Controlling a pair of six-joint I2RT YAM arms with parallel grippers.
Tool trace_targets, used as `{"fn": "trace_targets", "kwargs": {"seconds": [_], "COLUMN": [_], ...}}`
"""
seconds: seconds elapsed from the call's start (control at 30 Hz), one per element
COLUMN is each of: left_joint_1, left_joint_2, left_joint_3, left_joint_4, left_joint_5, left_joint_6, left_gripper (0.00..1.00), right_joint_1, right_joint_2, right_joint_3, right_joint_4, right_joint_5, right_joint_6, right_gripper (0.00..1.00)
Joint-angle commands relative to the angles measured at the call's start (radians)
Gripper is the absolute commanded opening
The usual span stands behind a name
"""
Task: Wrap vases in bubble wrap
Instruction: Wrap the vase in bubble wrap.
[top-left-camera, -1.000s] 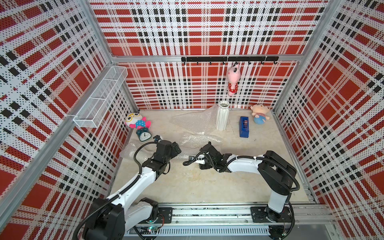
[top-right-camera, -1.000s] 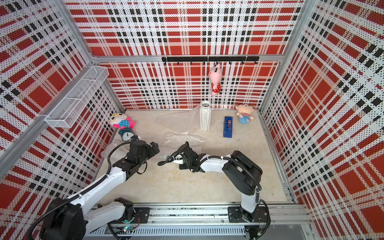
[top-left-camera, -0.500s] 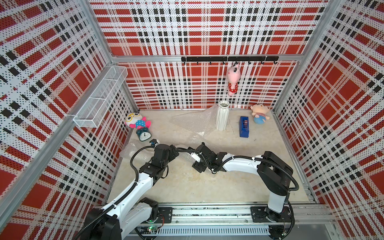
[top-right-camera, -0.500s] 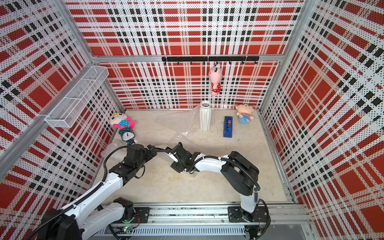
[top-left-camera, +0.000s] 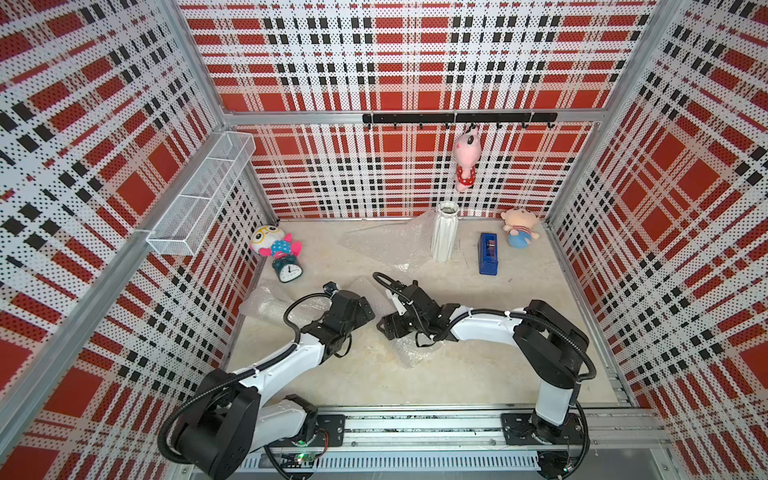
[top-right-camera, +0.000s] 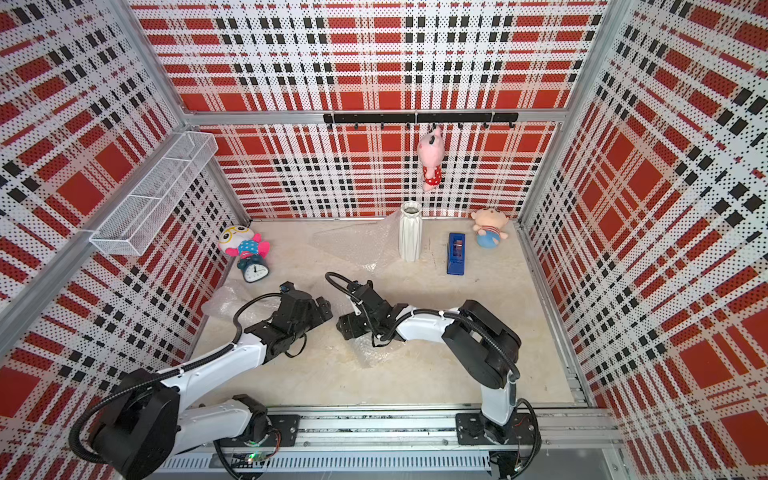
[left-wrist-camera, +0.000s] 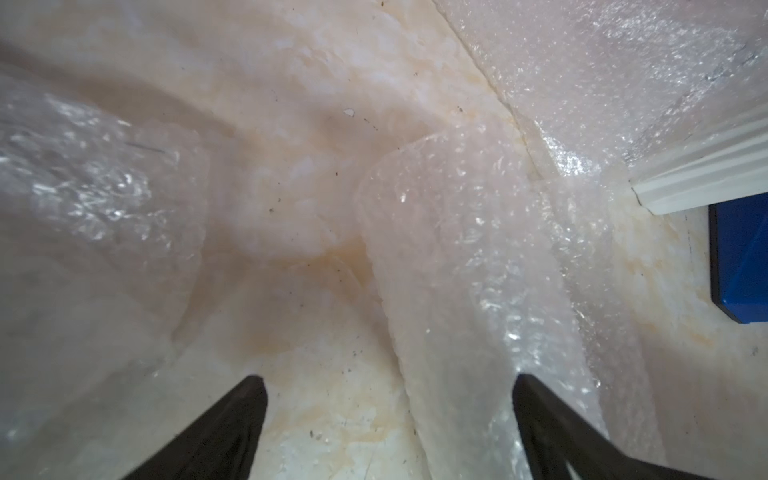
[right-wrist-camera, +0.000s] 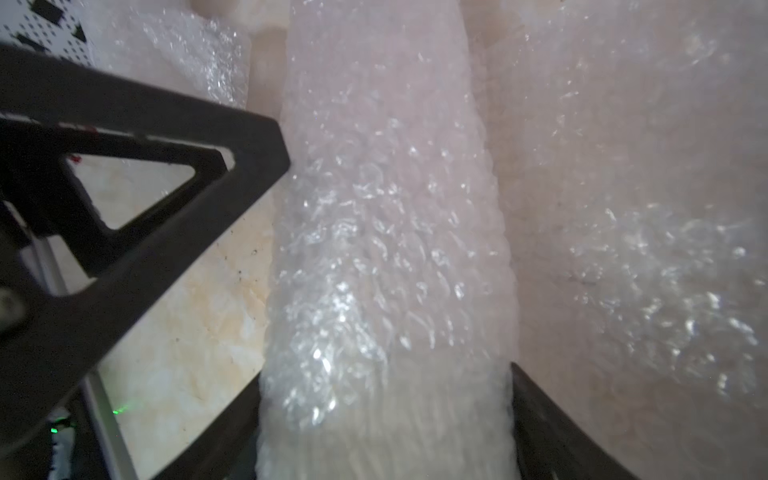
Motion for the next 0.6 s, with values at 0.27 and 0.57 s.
{"fn": "trace_targets", "kwargs": {"seconds": [0.27, 0.57], "left_joint_1": [-0.021, -0.051], "left_joint_2": [0.085, 0.246], "left_joint_3": [0.021, 0.095], "left_joint_4": [0.113, 0.066], "left_joint_5": [0.052, 0.017], "left_joint_6": [0.009, 0.027], "left_gripper": [0.96, 0.93], "right_joint_1": [0.001, -0.014], "right_joint_2": [0.089, 0.096], "right_joint_3": [-0.087, -0.099], "right_joint_4": [0.123, 0.113], "right_joint_5": [-0.167, -0.116], "right_joint_6": [0.228, 0.206], "right_gripper": [0.46, 0.47]}}
